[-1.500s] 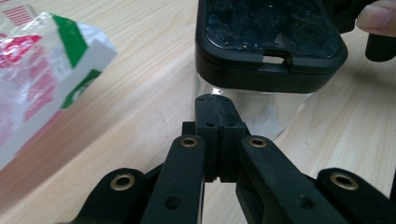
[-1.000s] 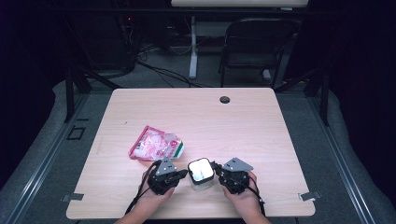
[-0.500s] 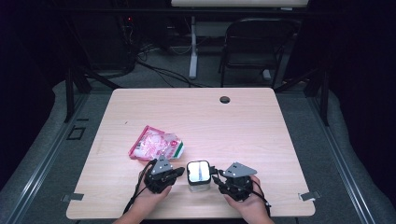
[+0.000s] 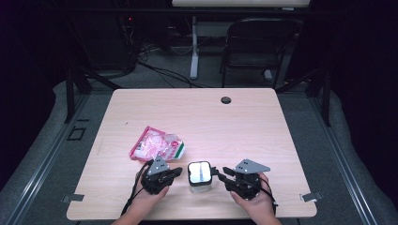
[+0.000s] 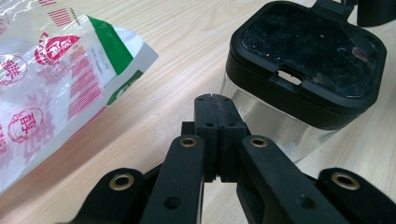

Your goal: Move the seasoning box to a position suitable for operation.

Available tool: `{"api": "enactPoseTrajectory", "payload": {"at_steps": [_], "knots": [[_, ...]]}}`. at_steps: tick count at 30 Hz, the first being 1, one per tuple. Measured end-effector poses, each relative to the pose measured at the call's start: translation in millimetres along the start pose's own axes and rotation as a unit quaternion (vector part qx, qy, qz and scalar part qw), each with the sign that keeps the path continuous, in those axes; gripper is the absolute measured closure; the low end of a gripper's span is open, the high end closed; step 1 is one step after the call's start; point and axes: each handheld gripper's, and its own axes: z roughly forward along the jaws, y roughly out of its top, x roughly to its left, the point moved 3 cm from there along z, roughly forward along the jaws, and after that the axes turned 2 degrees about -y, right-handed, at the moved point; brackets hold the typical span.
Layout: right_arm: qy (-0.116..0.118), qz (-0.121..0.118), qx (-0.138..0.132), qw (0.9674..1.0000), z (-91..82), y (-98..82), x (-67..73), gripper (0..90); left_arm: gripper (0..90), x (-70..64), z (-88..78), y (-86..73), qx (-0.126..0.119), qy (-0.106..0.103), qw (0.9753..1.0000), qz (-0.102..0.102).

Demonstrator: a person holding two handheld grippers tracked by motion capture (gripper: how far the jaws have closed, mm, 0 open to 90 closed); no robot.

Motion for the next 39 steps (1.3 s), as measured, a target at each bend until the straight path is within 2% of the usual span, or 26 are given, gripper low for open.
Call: {"api": "enactPoseTrajectory", "payload": {"at_steps": [5,8,11,13,17,24,27,39], "knots": [[-0.001,0.008,-0.011,0.9999,-0.4,1.6,-0.7,68.7,90.0,-0.6,0.4,0.0,0.002,-0.006,1.0000,0.003],[-0.008,0.000,-0.012,0.9999,-0.4,2.6,-0.1,70.5,90.0,-2.0,0.6,0.1,0.000,-0.008,1.0000,-0.001],[-0.010,-0.001,-0.024,0.9997,0.0,5.6,1.4,75.0,90.0,-2.2,-0.2,0.8,0.000,-0.009,1.0000,0.004],[-0.012,-0.005,-0.026,0.9996,0.0,9.5,2.0,79.0,90.0,-2.7,-0.4,1.2,0.000,-0.009,1.0000,0.003],[-0.013,-0.008,-0.025,0.9996,3.3,14.3,3.8,81.8,90.0,-2.7,-1.7,2.0,-0.003,-0.011,0.9999,0.002],[-0.006,-0.010,-0.022,0.9997,8.8,18.6,8.7,83.4,90.0,-2.9,-3.9,2.9,-0.006,-0.014,0.9999,0.004],[-0.011,-0.016,-0.017,0.9997,10.2,19.0,9.4,83.8,90.0,-3.2,-4.2,3.0,-0.004,-0.015,0.9999,0.005],[-0.014,-0.009,-0.020,0.9997,11.7,19.6,9.1,83.6,90.0,-7.2,-7.4,4.7,-0.006,-0.022,0.9996,0.016]]}}
